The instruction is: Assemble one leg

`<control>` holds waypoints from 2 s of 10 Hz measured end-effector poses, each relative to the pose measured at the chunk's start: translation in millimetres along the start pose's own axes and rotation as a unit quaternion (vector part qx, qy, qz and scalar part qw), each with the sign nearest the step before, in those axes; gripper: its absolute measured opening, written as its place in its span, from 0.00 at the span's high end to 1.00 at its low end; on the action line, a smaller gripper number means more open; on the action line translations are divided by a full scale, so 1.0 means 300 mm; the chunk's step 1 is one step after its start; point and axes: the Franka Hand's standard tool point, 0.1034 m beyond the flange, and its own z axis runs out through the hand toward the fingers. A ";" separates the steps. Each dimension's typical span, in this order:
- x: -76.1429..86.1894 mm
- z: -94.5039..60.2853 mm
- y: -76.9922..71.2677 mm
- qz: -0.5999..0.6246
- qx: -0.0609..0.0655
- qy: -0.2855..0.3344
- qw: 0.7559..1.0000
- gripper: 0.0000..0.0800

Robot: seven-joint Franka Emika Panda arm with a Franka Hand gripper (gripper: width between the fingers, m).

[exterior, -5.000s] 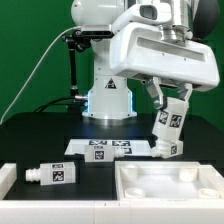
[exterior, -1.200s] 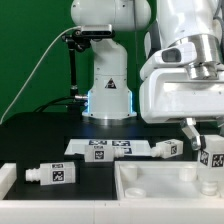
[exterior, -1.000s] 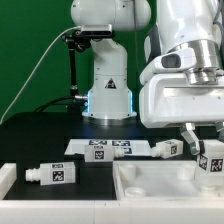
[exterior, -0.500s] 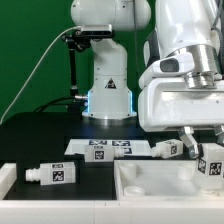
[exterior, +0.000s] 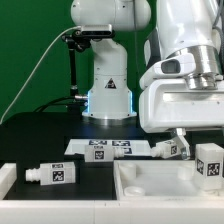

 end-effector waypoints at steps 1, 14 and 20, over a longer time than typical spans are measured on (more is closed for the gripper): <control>-0.002 -0.006 -0.023 0.026 0.010 -0.044 0.999 0.20; 0.034 0.009 0.013 0.175 0.012 -0.279 0.944 0.64; 0.042 0.022 0.005 0.504 -0.060 -0.251 0.824 0.64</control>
Offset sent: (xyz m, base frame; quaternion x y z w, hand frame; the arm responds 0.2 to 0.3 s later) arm 0.0252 -0.0056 0.0090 0.0030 -0.2666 0.0716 0.9611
